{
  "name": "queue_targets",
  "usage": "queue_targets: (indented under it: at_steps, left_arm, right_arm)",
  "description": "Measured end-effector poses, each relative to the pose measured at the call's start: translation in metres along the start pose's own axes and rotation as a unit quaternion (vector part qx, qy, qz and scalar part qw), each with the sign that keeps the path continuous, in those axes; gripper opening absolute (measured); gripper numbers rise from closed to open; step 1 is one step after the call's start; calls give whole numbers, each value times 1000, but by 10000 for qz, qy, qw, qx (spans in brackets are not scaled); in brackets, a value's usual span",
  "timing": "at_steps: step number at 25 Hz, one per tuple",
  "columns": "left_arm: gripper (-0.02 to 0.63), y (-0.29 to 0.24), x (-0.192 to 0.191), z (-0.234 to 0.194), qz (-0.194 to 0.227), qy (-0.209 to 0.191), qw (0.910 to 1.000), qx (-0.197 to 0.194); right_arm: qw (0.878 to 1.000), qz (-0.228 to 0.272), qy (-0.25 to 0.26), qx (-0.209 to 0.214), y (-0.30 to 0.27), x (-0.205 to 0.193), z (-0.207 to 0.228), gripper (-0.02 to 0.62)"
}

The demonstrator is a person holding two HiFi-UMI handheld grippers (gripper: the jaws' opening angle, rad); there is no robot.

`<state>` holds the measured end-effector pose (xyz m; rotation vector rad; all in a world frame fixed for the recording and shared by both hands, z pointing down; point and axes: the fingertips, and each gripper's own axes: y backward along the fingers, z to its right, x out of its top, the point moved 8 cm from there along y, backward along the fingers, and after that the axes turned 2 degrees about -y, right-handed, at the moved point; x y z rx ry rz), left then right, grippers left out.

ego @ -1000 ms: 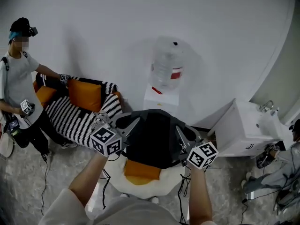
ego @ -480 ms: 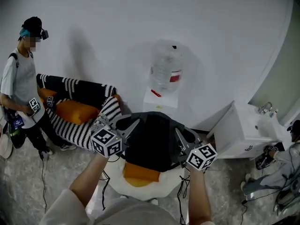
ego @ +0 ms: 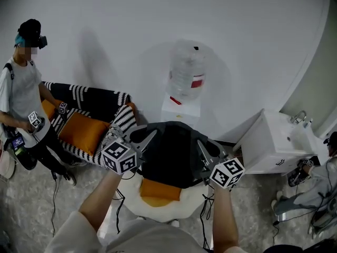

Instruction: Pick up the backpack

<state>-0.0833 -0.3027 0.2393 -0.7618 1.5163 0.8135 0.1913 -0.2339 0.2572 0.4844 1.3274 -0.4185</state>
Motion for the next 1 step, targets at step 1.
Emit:
queue_targets:
  at_steps: [1]
  left_arm:
    - [66, 0, 1, -1, 9, -8, 10000, 8]
  right_arm:
    - [10000, -1, 6, 6, -1, 1, 1, 48]
